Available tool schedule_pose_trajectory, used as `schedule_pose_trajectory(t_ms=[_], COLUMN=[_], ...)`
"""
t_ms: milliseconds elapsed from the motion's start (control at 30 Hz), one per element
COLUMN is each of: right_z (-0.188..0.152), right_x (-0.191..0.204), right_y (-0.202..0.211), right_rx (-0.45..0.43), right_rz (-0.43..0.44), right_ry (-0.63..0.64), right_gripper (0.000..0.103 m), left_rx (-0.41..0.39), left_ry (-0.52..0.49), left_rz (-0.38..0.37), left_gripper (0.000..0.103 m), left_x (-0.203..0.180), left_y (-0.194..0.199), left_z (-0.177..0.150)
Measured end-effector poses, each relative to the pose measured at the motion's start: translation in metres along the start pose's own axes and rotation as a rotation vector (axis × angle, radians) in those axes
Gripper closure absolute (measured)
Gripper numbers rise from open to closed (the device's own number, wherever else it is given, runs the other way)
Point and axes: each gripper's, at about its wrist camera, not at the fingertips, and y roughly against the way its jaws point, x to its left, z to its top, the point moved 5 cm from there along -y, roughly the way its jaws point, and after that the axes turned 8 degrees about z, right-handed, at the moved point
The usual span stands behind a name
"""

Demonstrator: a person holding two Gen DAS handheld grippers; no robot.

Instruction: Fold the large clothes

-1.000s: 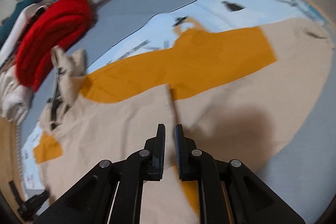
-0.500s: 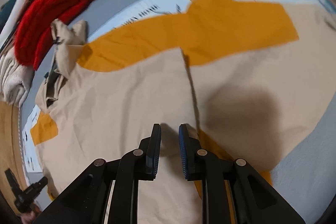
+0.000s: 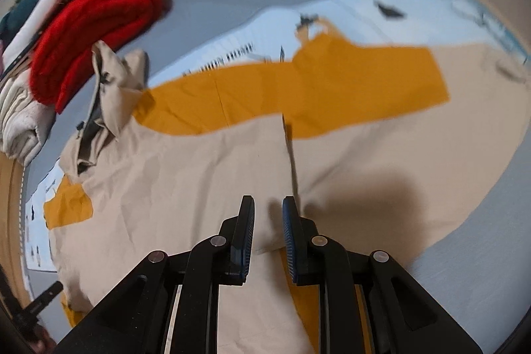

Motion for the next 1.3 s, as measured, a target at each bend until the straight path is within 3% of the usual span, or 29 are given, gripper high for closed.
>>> schedule_pose_trajectory(t_ms=[300, 467, 600, 767, 967, 1300], right_z=[0.002, 0.009, 0.025, 0.043, 0.057, 0.050], right_x=[-0.009, -0.043, -0.089, -0.176, -0.263, -0.369], right_y=[0.055, 0.074, 0.080, 0.086, 0.095, 0.082], right_rx=[-0.119, -0.147, -0.164, -0.209, -0.290, -0.329], right_rz=[-0.025, -0.041, -0.073, -0.115, -0.233, -0.236], right_ry=[0.089, 0.067, 0.008, -0.161, -0.258, -0.530], right_gripper=[0.084, 0.084, 0.084, 0.084, 0.084, 0.079], left_rx=[-0.158, -0.185, -0.176, -0.159, -0.146, -0.121], left_ry=[-0.056, -0.083, -0.085, -0.089, -0.100, -0.084], left_rz=[-0.040, -0.049, -0.052, -0.044, -0.038, -0.038], left_gripper=[0.071, 0.071, 0.071, 0.071, 0.071, 0.071], left_x=[-0.039, -0.050, -0.053, -0.056, -0.059, -0.060], left_y=[0.033, 0.037, 0.032, 0.023, 0.013, -0.003], left_z=[0.001, -0.003, 0.000, 0.006, 0.017, 0.029])
